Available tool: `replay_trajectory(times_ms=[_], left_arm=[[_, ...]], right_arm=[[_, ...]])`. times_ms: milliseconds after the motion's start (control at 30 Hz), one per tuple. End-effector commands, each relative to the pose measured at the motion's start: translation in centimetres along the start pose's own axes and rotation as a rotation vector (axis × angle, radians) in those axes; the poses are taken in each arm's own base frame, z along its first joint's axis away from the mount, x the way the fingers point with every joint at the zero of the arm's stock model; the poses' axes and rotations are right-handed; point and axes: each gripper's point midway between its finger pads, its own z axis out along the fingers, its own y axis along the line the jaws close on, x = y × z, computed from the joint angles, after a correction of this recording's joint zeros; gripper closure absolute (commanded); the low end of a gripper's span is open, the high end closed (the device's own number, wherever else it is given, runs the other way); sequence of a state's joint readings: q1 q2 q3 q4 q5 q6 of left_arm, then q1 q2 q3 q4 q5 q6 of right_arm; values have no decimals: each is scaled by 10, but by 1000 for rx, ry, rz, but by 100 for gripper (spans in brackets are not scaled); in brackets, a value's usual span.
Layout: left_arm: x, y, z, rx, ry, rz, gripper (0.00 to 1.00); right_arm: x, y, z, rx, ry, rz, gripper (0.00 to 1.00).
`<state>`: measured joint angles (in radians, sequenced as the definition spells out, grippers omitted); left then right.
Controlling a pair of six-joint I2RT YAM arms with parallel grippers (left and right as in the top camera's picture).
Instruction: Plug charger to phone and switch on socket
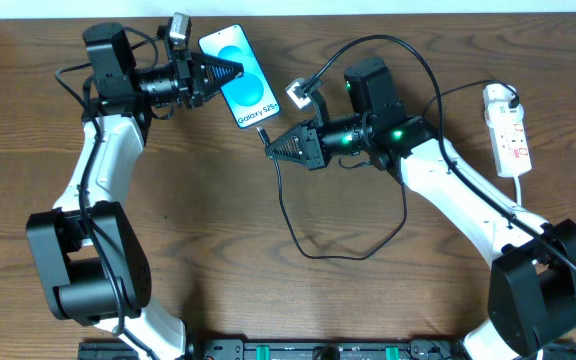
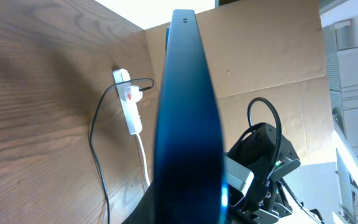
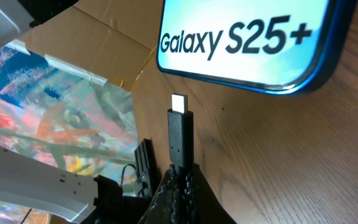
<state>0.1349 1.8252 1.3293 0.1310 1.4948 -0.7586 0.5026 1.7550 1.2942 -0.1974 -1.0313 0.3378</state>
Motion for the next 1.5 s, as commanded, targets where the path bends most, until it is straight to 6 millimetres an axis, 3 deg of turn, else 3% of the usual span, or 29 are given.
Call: replay_trajectory(times_ms=[0, 1467], left_arm=[[2, -19, -1, 30, 26, 50, 93], [6, -21, 7, 36, 44, 50, 93]], right_arm=[[-2, -4, -3, 23, -10, -13, 99], [-8, -13, -8, 58, -35, -25, 99]])
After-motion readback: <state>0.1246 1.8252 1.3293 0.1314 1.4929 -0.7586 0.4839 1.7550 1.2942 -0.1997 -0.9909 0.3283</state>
